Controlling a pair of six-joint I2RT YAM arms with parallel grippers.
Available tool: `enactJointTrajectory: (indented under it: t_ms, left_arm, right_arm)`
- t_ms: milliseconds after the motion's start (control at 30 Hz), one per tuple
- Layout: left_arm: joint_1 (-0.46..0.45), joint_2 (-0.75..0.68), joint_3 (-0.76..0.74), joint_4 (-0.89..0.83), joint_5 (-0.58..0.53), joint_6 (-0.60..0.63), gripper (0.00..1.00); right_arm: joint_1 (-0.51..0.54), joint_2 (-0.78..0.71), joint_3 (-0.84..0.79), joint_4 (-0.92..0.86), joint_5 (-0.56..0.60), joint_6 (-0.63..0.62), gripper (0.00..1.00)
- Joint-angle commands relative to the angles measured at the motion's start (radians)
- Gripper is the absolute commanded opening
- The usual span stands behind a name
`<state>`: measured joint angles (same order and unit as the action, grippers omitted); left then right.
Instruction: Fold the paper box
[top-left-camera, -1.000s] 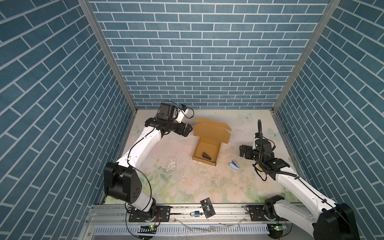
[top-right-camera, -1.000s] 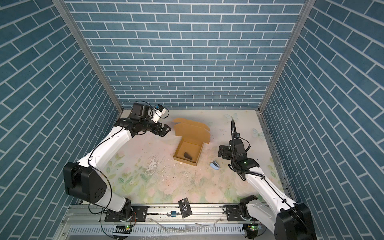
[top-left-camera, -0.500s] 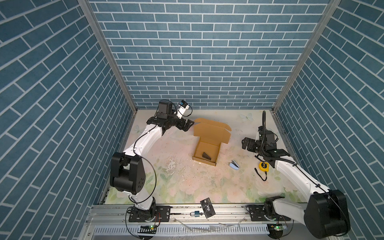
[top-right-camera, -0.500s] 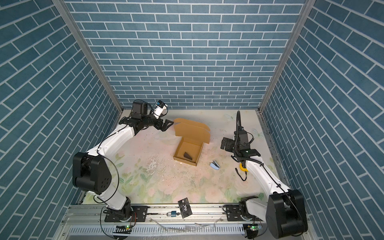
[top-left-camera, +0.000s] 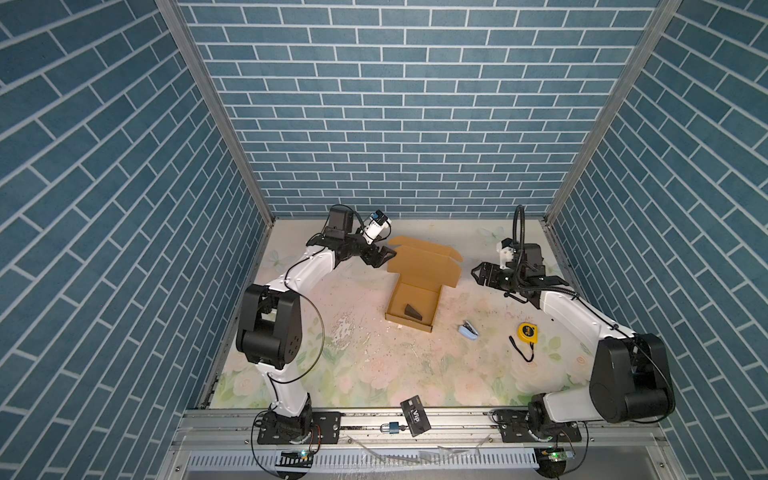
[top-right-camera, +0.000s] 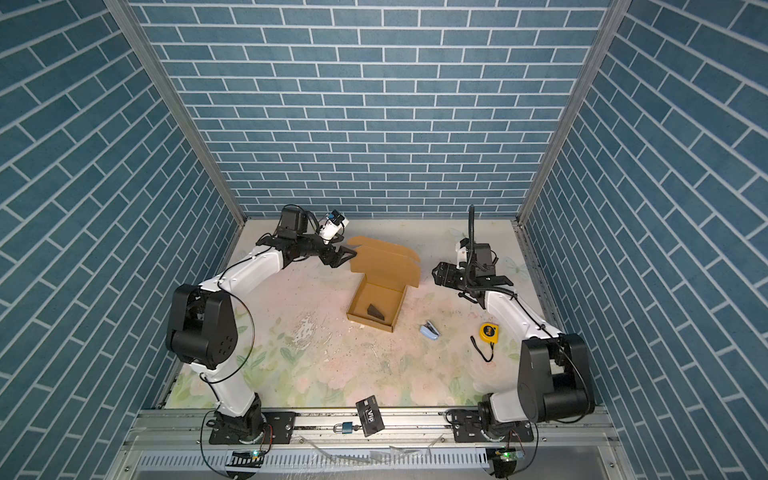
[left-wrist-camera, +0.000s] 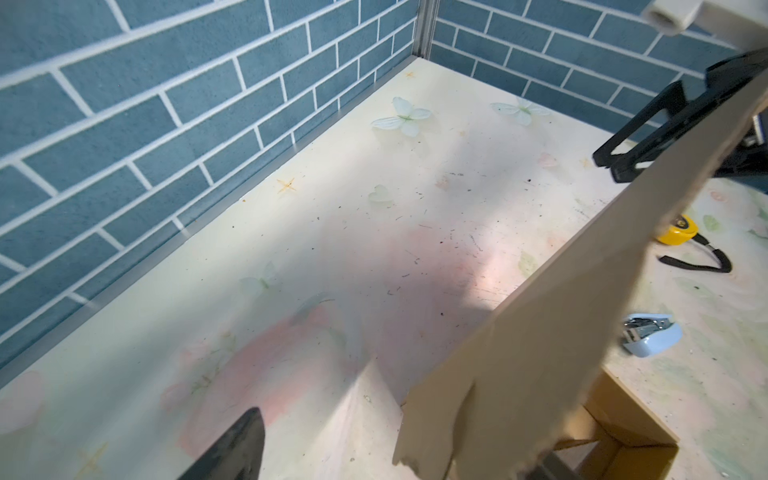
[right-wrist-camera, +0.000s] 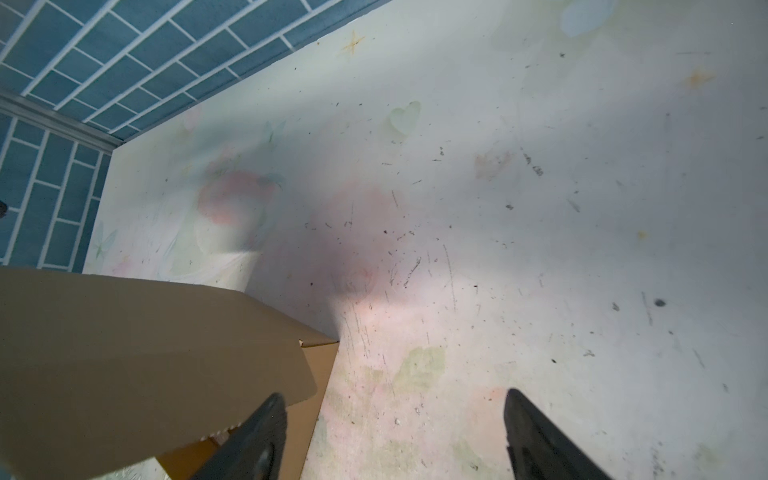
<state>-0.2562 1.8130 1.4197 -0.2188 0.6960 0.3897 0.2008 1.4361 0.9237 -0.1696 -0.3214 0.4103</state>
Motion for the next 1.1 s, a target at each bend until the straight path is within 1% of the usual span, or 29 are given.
enactJointTrajectory:
  t_ms: [0, 133, 200, 267, 367, 500, 600, 667, 800, 900, 1067]
  left_arm:
    - [-0.01, 0.02, 0.03, 0.003, 0.054, 0.016, 0.73]
    - [-0.011, 0.026, 0.026, 0.009, 0.031, -0.053, 0.52]
    - [-0.011, 0.014, 0.011, 0.037, 0.026, -0.089, 0.48]
    - [-0.014, 0.005, -0.011, 0.065, 0.031, -0.098, 0.45]
    - [-0.015, 0.008, -0.009, 0.065, 0.021, -0.127, 0.37]
    - [-0.017, 0.003, -0.01, 0.063, 0.02, -0.132, 0.35]
    - [-0.02, 0.01, -0.012, 0.065, 0.007, -0.144, 0.29]
    - [-0.028, 0.005, -0.017, 0.06, -0.012, -0.149, 0.28]
    - [-0.047, -0.016, -0.041, 0.059, -0.065, -0.118, 0.29]
    - [-0.049, -0.027, -0.052, 0.066, -0.075, -0.15, 0.28]
    - [-0.049, -0.051, -0.062, 0.072, -0.074, -0.194, 0.22]
  right_arm:
    - [0.005, 0.012, 0.024, 0.014, -0.071, -0.019, 0.81]
    - [0.013, 0.032, 0.041, 0.014, -0.09, 0.001, 0.79]
    - [0.026, 0.033, 0.041, 0.018, -0.087, -0.004, 0.78]
    - [0.032, 0.051, 0.043, 0.016, -0.079, -0.018, 0.78]
    - [0.043, 0.077, 0.057, 0.003, -0.084, -0.017, 0.77]
    - [0.062, 0.072, 0.059, 0.01, -0.087, -0.027, 0.77]
    - [0.066, 0.075, 0.064, -0.003, -0.084, -0.025, 0.76]
    - [0.078, 0.056, 0.053, 0.004, -0.088, -0.013, 0.76]
    - [0.099, 0.036, 0.03, 0.02, -0.087, -0.013, 0.76]
    - [0.111, 0.035, 0.029, 0.014, -0.086, -0.003, 0.76]
    - [0.139, 0.019, 0.026, 0.02, -0.074, -0.003, 0.75]
